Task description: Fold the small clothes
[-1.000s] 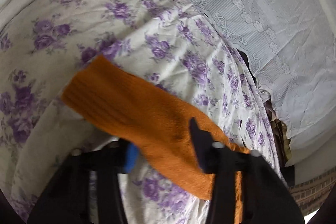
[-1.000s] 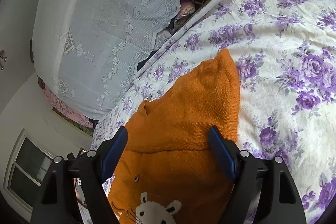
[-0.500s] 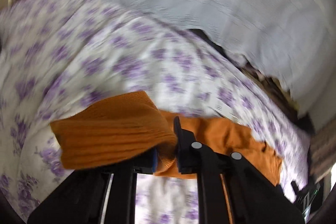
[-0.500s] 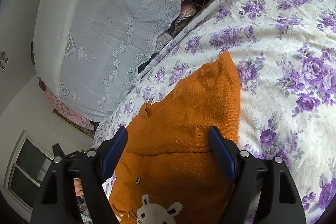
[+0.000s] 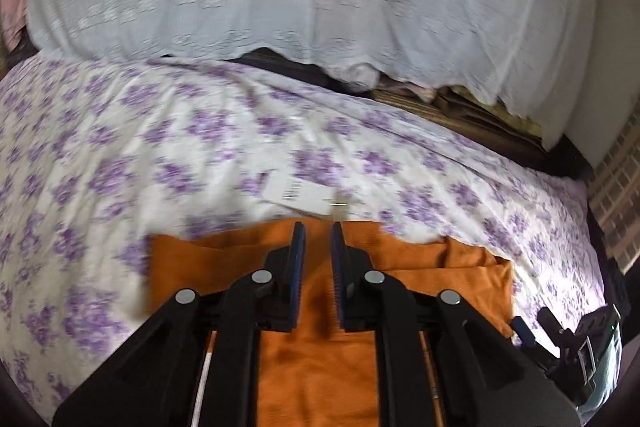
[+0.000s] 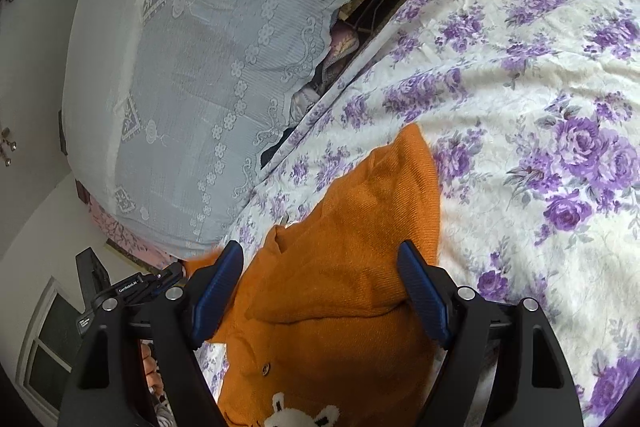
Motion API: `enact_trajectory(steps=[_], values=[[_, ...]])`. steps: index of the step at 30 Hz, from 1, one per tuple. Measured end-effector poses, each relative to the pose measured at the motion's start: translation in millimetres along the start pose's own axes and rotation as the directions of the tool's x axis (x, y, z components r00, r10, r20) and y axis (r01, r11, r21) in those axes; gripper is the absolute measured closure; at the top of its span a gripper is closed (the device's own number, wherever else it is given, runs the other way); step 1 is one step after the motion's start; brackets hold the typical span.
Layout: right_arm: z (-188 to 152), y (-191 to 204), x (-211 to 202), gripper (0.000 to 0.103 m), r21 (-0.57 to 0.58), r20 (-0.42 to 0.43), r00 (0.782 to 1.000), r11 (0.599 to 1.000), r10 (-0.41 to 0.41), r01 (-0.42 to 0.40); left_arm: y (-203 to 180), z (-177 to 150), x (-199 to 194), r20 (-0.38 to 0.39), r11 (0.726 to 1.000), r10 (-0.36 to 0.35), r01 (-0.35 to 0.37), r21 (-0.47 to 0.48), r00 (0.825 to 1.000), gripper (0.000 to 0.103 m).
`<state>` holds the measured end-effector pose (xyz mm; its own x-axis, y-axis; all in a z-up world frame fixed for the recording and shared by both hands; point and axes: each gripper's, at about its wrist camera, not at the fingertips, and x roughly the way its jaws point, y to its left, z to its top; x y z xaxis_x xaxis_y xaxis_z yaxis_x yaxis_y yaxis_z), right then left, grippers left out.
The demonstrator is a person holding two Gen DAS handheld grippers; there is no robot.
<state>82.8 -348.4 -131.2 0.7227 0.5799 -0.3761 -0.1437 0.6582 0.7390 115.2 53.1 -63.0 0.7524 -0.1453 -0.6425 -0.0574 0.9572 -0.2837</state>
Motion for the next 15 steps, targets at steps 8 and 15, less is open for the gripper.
enact_trajectory(steps=[8,15], values=[[0.3,-0.6,1.1,0.023,0.004,-0.004,1.0,1.0,0.004,-0.004,-34.1,-25.8,13.9,-0.032,0.992,0.048,-0.044,0.121,0.998,0.079],[5.5,6.0,0.6,0.023,0.074,-0.069,0.992,0.992,0.107,-0.102,8.2,-59.6,-2.9,-0.002,0.955,0.191,-0.185,0.23,0.982,0.034]])
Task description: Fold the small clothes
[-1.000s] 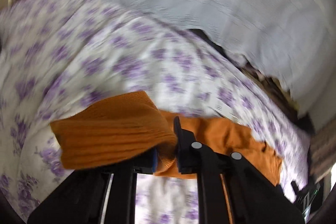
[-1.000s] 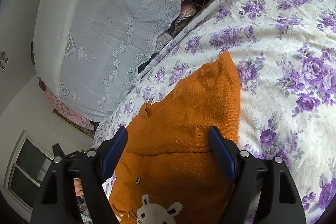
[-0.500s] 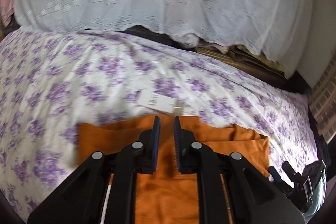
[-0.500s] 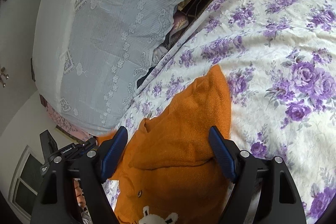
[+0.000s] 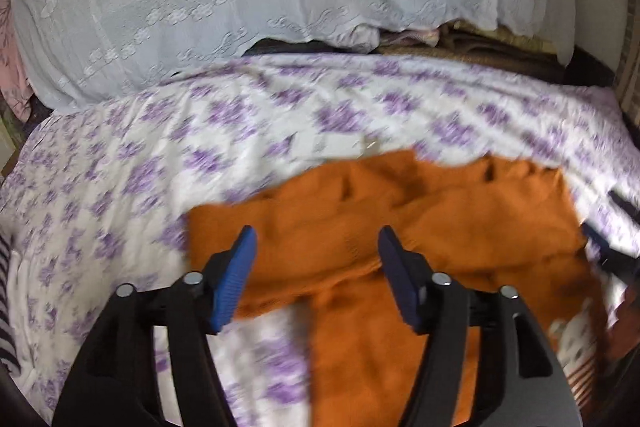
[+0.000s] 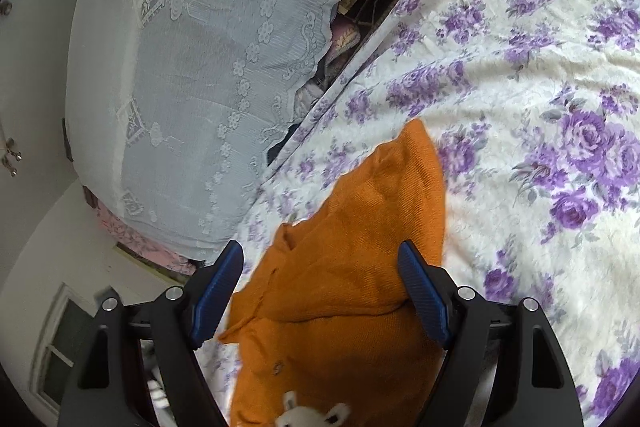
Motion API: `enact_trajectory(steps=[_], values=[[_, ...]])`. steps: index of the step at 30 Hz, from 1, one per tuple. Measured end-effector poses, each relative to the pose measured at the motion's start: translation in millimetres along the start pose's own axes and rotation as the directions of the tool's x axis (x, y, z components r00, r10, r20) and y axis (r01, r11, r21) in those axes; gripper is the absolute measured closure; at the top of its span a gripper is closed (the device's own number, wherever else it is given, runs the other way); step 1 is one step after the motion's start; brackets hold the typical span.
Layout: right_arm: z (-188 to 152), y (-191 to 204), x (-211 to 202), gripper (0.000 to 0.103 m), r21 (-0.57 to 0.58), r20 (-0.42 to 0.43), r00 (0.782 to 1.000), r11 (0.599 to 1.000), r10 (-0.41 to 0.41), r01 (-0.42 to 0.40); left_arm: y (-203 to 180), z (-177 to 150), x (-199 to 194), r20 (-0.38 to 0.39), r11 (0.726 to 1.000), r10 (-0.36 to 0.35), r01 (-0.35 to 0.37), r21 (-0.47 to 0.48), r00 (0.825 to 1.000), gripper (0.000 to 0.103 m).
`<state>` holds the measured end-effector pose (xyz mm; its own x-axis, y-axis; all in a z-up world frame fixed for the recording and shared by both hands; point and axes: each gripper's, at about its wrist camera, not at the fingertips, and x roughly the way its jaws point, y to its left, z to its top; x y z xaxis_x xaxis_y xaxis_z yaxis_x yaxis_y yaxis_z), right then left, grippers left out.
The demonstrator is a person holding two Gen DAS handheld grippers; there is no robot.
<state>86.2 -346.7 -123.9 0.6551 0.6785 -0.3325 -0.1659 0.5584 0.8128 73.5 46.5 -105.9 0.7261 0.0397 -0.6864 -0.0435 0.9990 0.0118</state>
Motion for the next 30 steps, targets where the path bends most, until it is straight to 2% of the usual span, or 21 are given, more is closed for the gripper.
enact_trajectory(steps=[3,5,7,9,10,15,19,22,25,26,27,28,30], values=[[-3.7,20.8,12.5,0.023,0.034,-0.124,0.985,0.993,0.121,-0.117,39.0,-12.0,-1.3,-0.004,0.997,0.029,-0.029,-0.073,1.0,0.021],[-11.5,38.6,26.8,0.026,0.007,-0.189,0.974,0.992,0.123,-0.124,70.4,-18.5,1.9,-0.015,0.986,-0.001,-0.001,-0.165,1.0,0.02],[-22.7,54.5,56.8,0.033,0.004,-0.287,0.953,0.995,0.093,-0.096,95.0,-26.8,7.5,-0.027,0.964,-0.069,0.06,-0.257,0.997,0.02],[-29.2,63.0,87.2,0.043,0.011,-0.35,0.934,0.998,0.065,-0.066,105.2,-34.6,15.3,-0.041,0.948,-0.116,0.098,-0.302,0.992,0.02],[-32.8,66.4,102.0,0.045,0.003,-0.372,0.927,0.999,0.04,-0.042,106.6,-38.2,19.3,-0.049,0.946,-0.123,0.102,-0.309,0.991,0.02],[-42.9,75.9,169.7,0.056,-0.058,-0.431,0.898,0.996,-0.091,0.073,98.8,-42.8,29.3,-0.077,0.957,-0.103,0.078,-0.28,0.992,0.017],[-53.1,80.3,200.3,0.057,-0.148,-0.458,0.863,0.975,-0.214,0.163,99.3,-42.0,40.3,-0.093,0.951,-0.107,0.075,-0.3,0.99,0.013],[-58.5,86.1,218.4,0.059,-0.199,-0.464,0.844,0.96,-0.268,0.195,100.8,-41.8,42.7,-0.096,0.948,-0.11,0.076,-0.309,0.989,0.01],[-61.4,91.0,232.1,0.061,-0.233,-0.457,0.837,0.949,-0.3,0.213,98.5,-42.7,43.4,-0.097,0.95,-0.103,0.07,-0.304,0.99,0.009],[-62.4,92.3,233.9,0.07,-0.24,-0.451,0.841,0.948,-0.301,0.21,97.3,-42.5,43.7,-0.099,0.953,-0.098,0.065,-0.297,0.99,0.008],[-62.6,94.1,234.4,0.085,-0.243,-0.446,0.845,0.948,-0.296,0.203,96.5,-42.2,43.9,-0.1,0.955,-0.095,0.062,-0.291,0.991,0.008],[-62.8,95.8,233.5,0.093,-0.247,-0.433,0.854,0.949,-0.29,0.197,96.0,-42.3,43.6,-0.099,0.956,-0.093,0.061,-0.288,0.991,0.008],[-60.3,99.6,228.4,0.096,-0.247,-0.404,0.874,0.952,-0.272,0.182,96.1,-42.3,43.5,-0.099,0.955,-0.094,0.061,-0.289,0.991,0.008]])
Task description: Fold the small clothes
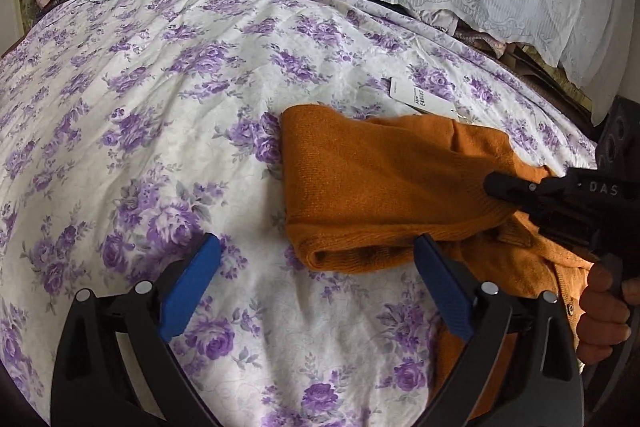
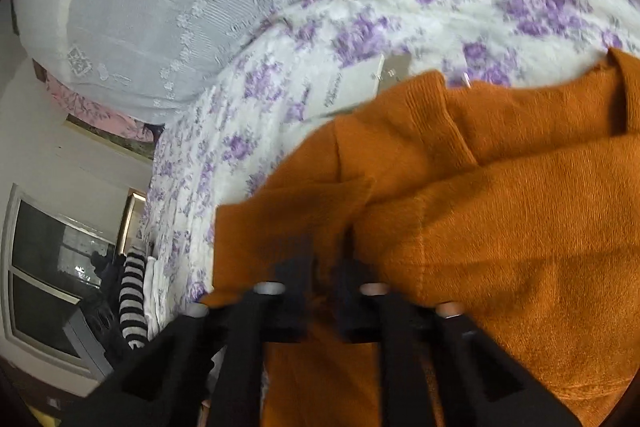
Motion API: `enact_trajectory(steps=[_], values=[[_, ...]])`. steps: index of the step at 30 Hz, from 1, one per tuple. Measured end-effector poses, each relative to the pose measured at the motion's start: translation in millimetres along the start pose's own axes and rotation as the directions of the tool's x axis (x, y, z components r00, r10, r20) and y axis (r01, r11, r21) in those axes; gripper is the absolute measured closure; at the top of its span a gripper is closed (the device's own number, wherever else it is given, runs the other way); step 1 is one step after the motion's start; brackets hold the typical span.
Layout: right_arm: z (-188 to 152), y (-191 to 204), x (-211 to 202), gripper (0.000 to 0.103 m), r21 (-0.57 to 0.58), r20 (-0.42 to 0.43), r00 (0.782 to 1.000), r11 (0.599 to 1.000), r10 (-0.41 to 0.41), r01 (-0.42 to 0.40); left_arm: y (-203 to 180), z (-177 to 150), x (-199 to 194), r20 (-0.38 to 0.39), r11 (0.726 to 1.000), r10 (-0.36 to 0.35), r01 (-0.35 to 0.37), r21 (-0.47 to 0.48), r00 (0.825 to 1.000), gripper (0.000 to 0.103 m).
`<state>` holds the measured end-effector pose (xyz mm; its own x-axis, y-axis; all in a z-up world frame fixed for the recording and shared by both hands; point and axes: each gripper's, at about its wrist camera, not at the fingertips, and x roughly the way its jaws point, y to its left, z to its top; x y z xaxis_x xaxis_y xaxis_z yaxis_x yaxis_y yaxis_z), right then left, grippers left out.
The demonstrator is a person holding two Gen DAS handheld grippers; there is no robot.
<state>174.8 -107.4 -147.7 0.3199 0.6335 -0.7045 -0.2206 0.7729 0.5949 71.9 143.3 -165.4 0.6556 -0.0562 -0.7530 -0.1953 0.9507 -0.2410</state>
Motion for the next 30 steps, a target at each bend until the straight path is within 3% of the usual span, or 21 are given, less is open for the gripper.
enact_trajectory(steps=[7,16,22,27,30], values=[[10.3,-7.4,-60.5,0.097,-0.032,0.13,0.992,0.999,0.003,0.002,-2.7,-1.5,-1.1,0.005,1.0,0.017,-0.017,0.012,1.0,0.008],[9.6,-77.7,-144.7,0.097,0.045,0.256,0.961,0.994,-0.103,0.095,-14.9,-8.8,-0.7,0.015,0.995,0.068,-0.069,0.078,0.998,0.006],[-10.3,-112.9,-152.4,0.097,0.08,0.249,0.959,0.99,-0.133,0.117,-16.0,-8.0,-2.2,0.019,0.993,0.071,-0.072,0.089,0.997,0.006],[-19.8,-131.1,-161.6,0.097,0.106,0.299,0.944,0.988,-0.136,0.108,-18.9,6.1,-4.8,-0.004,0.999,0.015,-0.014,0.051,1.0,0.006],[-18.1,-137.9,-156.0,0.093,0.085,0.259,0.957,0.99,-0.133,0.115,-33.1,16.7,1.3,-0.019,0.998,0.006,-0.005,0.069,1.0,0.006]])
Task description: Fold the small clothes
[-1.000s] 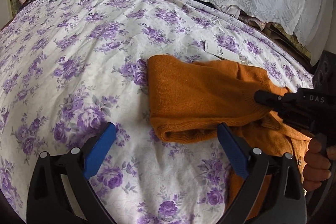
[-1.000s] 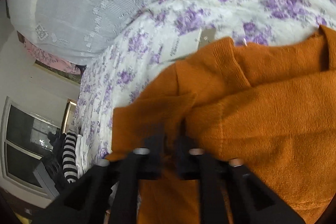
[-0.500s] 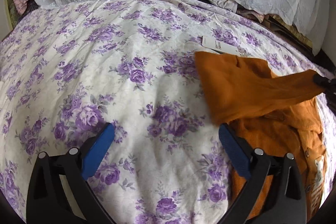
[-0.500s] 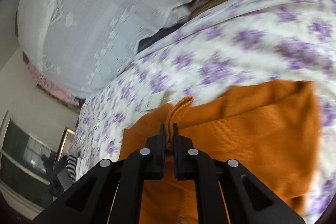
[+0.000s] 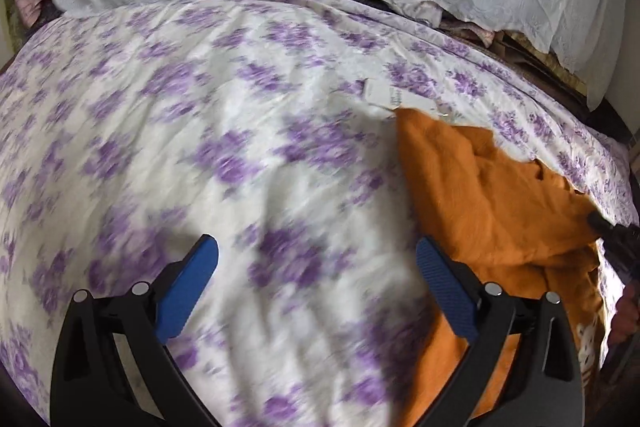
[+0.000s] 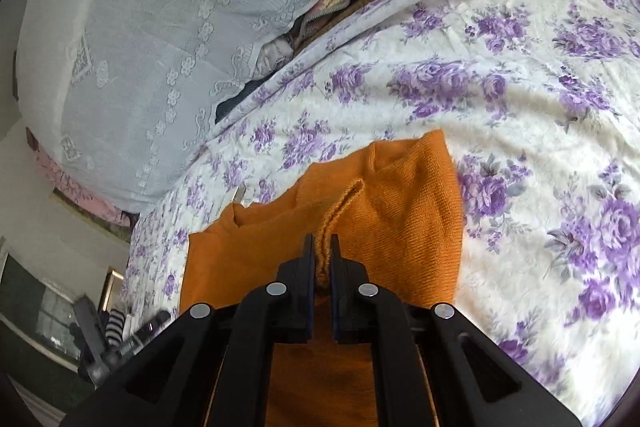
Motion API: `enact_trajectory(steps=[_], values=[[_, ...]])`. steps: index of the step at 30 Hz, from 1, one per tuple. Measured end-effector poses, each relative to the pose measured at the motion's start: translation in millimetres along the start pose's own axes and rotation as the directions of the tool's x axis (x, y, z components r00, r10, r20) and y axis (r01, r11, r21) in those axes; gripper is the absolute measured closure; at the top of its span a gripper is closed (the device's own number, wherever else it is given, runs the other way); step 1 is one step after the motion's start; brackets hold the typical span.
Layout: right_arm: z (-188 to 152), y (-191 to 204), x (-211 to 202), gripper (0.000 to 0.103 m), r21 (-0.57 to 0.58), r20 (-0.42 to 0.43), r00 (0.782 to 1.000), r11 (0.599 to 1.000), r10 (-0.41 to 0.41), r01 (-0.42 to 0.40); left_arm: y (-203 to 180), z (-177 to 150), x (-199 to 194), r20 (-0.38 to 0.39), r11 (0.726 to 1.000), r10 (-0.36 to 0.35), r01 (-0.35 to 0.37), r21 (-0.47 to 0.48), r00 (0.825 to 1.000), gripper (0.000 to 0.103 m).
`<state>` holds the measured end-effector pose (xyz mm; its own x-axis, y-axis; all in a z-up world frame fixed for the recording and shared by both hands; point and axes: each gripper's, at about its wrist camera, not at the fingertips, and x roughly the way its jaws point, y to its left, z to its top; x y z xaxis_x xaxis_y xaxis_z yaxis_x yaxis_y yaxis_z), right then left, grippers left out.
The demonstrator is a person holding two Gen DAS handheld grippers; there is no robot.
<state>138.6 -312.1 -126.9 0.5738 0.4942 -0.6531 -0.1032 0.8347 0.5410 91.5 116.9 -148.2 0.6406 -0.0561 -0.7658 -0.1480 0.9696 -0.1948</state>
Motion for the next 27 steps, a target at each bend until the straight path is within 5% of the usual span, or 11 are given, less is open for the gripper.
enact_trajectory(steps=[3,6,10,15,19,23,27], values=[[-0.9,-7.6,-6.2,0.092,0.008,0.021,0.999,0.999,-0.031,0.031,-28.9,15.4,8.5,0.003,0.997,0.016,-0.016,0.076,1.0,0.006],[4.6,-12.1,-34.7,0.092,0.041,0.142,0.987,0.997,-0.069,0.064,-52.4,24.7,19.1,0.006,0.987,0.071,-0.071,0.147,0.997,0.006],[16.6,11.8,-40.5,0.091,-0.043,0.149,0.989,0.999,0.023,-0.017,-58.4,35.4,48.2,-0.022,0.976,0.147,-0.141,0.163,0.989,0.006],[14.0,19.3,12.9,0.073,-0.072,0.024,0.999,0.997,0.037,-0.035,-23.9,32.0,70.0,-0.108,1.0,0.03,-0.03,0.005,0.994,0.004],[9.3,-7.9,32.0,0.094,0.006,-0.016,1.0,1.0,0.0,0.0,-18.3,31.7,61.6,-0.09,0.999,0.036,-0.037,-0.005,0.995,0.004],[15.2,6.9,9.0,0.069,-0.041,0.071,0.997,0.998,0.041,-0.038,-26.9,44.7,37.1,-0.02,0.993,-0.114,0.114,-0.034,0.993,0.005],[7.9,12.3,31.5,0.071,-0.077,-0.01,1.0,0.997,0.026,-0.027,-53.6,44.5,44.6,-0.068,0.984,-0.176,0.178,0.031,0.982,0.005]])
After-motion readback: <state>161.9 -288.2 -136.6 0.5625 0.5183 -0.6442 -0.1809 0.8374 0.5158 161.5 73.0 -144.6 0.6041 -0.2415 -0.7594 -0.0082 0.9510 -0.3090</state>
